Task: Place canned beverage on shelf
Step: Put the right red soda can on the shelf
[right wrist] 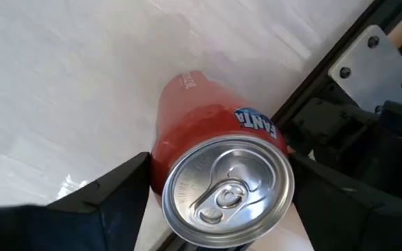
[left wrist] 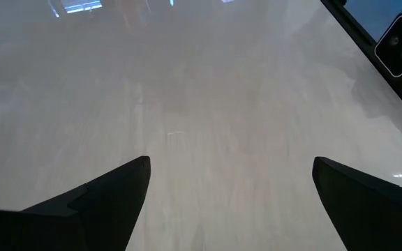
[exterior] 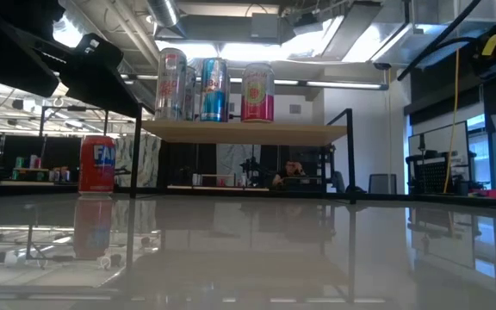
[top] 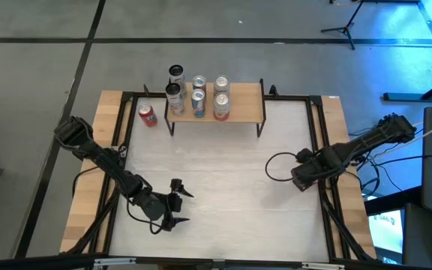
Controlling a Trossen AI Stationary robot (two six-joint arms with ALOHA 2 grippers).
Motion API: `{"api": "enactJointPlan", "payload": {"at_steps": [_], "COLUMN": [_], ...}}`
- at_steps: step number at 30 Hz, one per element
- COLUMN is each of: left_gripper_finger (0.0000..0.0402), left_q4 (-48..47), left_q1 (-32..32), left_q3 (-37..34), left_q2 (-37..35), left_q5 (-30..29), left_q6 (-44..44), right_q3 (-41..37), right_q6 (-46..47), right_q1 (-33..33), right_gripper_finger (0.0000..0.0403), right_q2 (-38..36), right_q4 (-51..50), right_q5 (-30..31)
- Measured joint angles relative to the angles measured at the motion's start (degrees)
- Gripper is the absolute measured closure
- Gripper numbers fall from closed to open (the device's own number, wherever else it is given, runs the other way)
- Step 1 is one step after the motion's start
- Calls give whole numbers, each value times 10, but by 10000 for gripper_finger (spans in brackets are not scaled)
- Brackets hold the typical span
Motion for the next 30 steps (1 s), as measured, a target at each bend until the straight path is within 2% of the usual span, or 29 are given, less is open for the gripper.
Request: {"api": "enactJointPlan", "payload": {"at_steps": [4, 11, 16, 21, 25, 30], "left_gripper_finger": [13, 13, 13, 13, 13, 13], "left_q4": [0, 0, 0, 0, 3, 5], "left_q1": [0, 0, 0, 0, 1, 4], "left_q3": [0, 0, 0, 0, 0, 0], "left_q2": [0, 0, 0, 0, 0, 0], "left_q5": [3, 4, 3, 3, 3, 2], "left_q6": [0, 0, 0, 0, 0, 0], "right_q3": [0, -4, -24, -69, -64, -62], "right_q6": [18, 20, 19, 3, -9, -28], "right_q1": [0, 0, 0, 0, 0, 0], "right_gripper_finger": [92, 48, 34, 44, 62, 105], "right_q2": [0, 4, 3, 6, 9, 8], "right_q4": [1, 20, 42, 82, 92, 102], "right_q5": [2, 15, 12, -37, -19, -4]}}
